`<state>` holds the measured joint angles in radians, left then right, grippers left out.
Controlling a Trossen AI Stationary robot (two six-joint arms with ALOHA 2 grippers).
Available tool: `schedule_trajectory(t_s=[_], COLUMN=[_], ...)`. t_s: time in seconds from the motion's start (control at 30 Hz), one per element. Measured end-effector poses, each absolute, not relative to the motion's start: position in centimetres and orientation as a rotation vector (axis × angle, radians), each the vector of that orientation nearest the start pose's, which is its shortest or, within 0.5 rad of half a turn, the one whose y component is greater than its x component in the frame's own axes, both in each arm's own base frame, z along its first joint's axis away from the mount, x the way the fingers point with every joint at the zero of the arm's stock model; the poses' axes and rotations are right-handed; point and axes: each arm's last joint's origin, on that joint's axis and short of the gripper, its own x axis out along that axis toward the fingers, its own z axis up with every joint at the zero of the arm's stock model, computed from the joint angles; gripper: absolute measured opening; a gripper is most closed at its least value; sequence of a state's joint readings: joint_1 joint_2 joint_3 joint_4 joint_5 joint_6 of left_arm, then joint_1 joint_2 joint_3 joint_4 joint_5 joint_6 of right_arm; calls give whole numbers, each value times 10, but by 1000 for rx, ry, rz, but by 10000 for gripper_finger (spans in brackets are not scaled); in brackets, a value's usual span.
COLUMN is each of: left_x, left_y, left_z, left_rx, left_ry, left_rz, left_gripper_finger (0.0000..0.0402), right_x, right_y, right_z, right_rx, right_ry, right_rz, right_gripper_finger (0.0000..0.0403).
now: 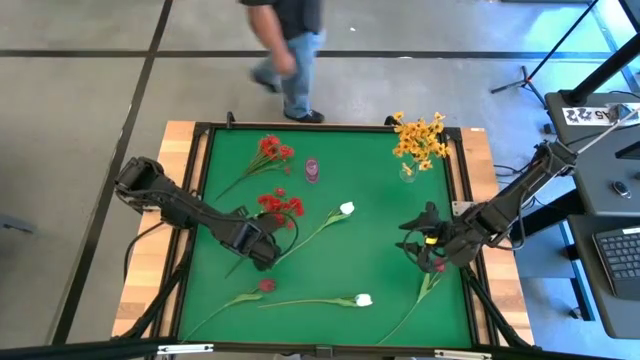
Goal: Sort flowers into vase by color
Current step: Put the bottom red flowers into the pink vase
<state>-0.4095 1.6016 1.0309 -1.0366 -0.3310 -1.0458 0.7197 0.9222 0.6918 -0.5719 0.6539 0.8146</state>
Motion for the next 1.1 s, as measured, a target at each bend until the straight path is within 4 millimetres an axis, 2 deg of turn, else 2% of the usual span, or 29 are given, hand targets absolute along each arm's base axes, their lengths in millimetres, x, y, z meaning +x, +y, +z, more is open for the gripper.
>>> schedule_trajectory(t_s=[0.37,0.67,0.83,1.03,1.1], left_x=[235,231,231,232,234], left_y=[-81,-66,-65,-65,-65], left_z=[153,137,137,137,139], left_rx=[-410,-497,-507,-486,-477], left_ry=[1405,1419,1416,1407,1397], left_rz=[646,652,650,669,675], left_gripper_finger=[156,148,103,17,10], right_x=[145,145,144,144,144], right_y=[103,103,103,102,102], right_z=[251,251,251,251,251], right_rx=[272,270,266,259,257], right_ry=[585,584,580,572,573], right_rz=[-194,-196,-202,-213,-214], right_gripper_finger=[253,253,253,253,253])
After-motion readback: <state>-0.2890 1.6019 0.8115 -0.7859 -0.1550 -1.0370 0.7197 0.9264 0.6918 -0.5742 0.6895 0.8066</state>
